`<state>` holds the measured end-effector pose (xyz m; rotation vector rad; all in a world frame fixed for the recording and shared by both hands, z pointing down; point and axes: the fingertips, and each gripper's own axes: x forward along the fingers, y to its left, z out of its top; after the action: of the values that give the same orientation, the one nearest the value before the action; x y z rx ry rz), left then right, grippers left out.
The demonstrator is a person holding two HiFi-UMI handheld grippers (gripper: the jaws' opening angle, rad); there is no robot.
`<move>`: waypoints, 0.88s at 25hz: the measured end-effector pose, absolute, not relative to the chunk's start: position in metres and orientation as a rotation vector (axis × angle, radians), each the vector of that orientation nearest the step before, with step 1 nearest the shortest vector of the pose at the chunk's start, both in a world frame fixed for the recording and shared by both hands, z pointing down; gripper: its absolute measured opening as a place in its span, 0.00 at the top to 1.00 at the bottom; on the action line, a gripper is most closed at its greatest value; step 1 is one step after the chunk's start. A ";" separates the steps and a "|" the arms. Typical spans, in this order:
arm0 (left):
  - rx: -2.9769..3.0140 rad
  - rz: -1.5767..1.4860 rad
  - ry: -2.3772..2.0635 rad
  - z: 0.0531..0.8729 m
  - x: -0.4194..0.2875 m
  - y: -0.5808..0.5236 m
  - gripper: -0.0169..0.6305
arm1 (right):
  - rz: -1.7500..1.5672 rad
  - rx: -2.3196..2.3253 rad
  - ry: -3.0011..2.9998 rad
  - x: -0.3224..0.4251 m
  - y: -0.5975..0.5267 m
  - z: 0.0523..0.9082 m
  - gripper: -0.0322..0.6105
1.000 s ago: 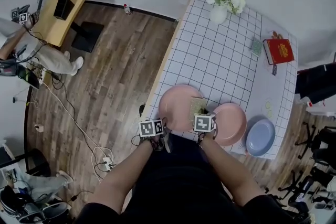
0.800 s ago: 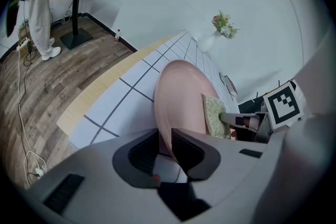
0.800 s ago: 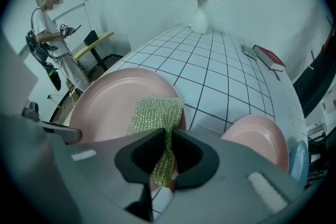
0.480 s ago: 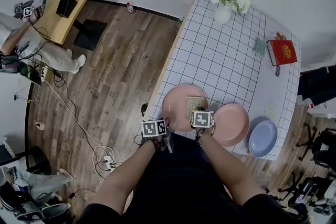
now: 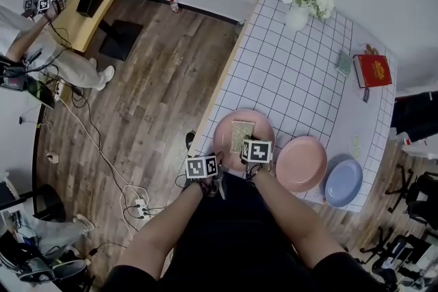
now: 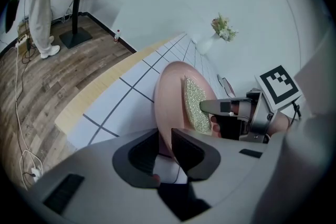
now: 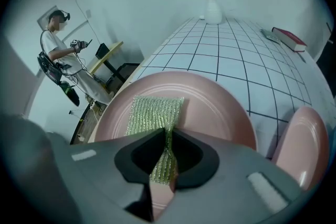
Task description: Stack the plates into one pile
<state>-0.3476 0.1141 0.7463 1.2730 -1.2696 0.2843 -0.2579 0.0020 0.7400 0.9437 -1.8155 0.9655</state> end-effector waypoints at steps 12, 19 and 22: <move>1.282 0.284 -1.272 0.747 -0.348 0.115 0.86 | 1.117 0.812 -1.899 -0.315 0.020 0.740 0.86; 1.288 0.279 -1.268 0.748 -0.348 0.115 0.86 | 1.166 0.745 -1.908 -0.330 0.026 0.744 0.86; 1.291 0.277 -1.265 0.747 -0.347 0.115 0.86 | 1.186 0.732 -1.912 -0.335 0.028 0.744 0.86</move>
<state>-0.3475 0.1150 0.7475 1.2912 -1.2648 0.2772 -0.3355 0.0280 0.7439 0.7322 -1.9125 1.1858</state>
